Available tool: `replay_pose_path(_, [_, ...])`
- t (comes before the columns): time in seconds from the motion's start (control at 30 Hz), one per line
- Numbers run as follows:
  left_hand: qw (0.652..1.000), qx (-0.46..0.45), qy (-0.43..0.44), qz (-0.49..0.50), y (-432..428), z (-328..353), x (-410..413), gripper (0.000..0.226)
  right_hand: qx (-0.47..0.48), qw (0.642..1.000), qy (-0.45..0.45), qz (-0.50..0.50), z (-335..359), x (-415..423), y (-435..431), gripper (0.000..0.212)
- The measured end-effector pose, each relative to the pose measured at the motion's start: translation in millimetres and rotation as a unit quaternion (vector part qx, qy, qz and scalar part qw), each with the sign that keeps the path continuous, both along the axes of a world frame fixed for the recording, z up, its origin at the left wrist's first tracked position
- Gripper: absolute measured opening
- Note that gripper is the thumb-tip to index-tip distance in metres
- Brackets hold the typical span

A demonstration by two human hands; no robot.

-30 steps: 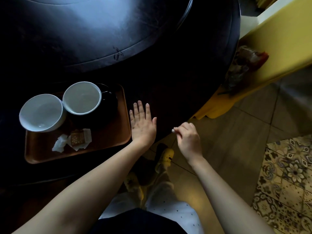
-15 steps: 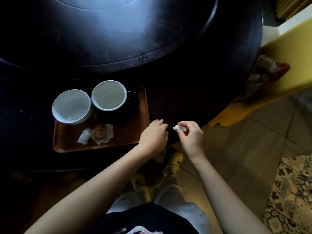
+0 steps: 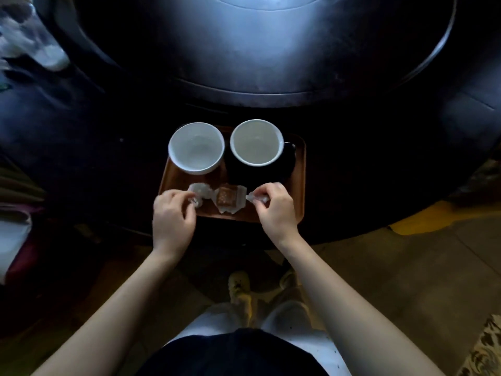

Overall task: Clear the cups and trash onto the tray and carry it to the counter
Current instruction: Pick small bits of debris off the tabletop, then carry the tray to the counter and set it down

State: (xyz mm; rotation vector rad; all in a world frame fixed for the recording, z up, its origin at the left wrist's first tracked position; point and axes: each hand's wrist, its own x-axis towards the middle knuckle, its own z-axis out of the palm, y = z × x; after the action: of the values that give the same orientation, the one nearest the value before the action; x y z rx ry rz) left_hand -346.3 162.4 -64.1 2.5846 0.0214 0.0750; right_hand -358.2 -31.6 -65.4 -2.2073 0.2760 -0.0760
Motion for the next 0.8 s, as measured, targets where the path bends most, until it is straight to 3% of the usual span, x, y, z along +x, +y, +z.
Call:
replay_pose_path(0.27, [0.993, -0.010, -0.001, 0.120, 45.1, -14.6, 36.8, 0.030, -0.063, 0.996, -0.044, 0.045, -8.0, 1.8, 36.7, 0.011])
replay_pose_path(0.43, [0.993, -0.029, 0.055, 0.105, 52.3, -20.8, 57.3, 0.037, -0.101, 0.991, -0.050, 0.074, -9.3, -4.2, 44.8, 0.017])
replay_pose_path(0.63, [0.994, -0.042, 0.068, 0.080, 38.9, -24.3, 74.1, 0.034, -0.125, 0.989, -0.081, 0.000, -11.1, -13.1, 25.0, 0.014])
replay_pose_path(0.8, [0.989, -0.050, 0.071, 0.121, 30.9, -29.8, 79.2, 0.031, -0.154, 0.986, -0.054, 0.043, -16.5, -15.6, 11.0, 0.014])
